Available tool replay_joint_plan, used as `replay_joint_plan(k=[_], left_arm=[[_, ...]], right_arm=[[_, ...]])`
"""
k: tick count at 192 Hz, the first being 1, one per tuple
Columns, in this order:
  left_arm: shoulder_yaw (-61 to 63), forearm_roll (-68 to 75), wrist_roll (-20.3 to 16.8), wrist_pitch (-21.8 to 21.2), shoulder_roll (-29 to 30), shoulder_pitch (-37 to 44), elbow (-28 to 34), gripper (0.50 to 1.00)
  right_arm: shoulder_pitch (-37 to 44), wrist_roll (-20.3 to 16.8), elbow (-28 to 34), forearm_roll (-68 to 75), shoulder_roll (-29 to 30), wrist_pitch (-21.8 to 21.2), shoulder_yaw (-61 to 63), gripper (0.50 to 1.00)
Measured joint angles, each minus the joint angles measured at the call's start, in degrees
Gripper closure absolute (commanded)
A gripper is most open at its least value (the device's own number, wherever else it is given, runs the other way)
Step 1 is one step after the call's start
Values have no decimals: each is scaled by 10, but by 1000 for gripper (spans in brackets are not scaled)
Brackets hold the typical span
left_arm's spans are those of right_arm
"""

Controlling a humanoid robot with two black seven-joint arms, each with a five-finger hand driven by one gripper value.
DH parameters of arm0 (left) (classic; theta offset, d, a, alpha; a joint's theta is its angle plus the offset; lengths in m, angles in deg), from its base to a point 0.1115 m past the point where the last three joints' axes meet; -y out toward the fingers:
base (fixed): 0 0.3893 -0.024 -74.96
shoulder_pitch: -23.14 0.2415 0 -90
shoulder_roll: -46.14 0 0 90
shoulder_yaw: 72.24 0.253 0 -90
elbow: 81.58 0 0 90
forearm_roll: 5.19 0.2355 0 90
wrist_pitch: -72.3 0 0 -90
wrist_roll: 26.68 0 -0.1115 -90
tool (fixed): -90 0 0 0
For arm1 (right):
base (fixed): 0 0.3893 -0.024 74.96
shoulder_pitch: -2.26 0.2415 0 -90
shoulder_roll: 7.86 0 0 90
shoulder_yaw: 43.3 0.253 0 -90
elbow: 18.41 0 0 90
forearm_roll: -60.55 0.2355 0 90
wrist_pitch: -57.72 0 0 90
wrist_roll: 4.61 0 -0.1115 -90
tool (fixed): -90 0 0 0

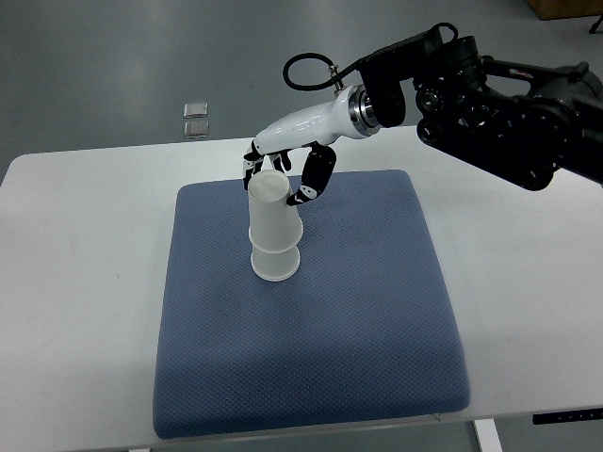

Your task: Stack paper cups

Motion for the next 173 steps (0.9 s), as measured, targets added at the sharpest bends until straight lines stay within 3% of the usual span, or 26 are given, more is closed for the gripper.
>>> replay_joint_plan(k=[30, 51, 127, 173], left_arm=[[0, 0, 0, 0, 0, 0, 0, 500], [0, 0, 0, 0, 0, 0, 0, 500], [0, 0, 0, 0, 0, 0, 0, 500], [0, 0, 0, 0, 0, 0, 0, 500]], right_arm=[[-5, -1, -1, 0, 1, 0, 0, 716], [-5, -1, -1, 1, 1, 0, 0, 701], [-12, -4, -3, 6, -11, 5, 24, 685], [-69, -26, -42, 46, -51, 11, 144, 685]])
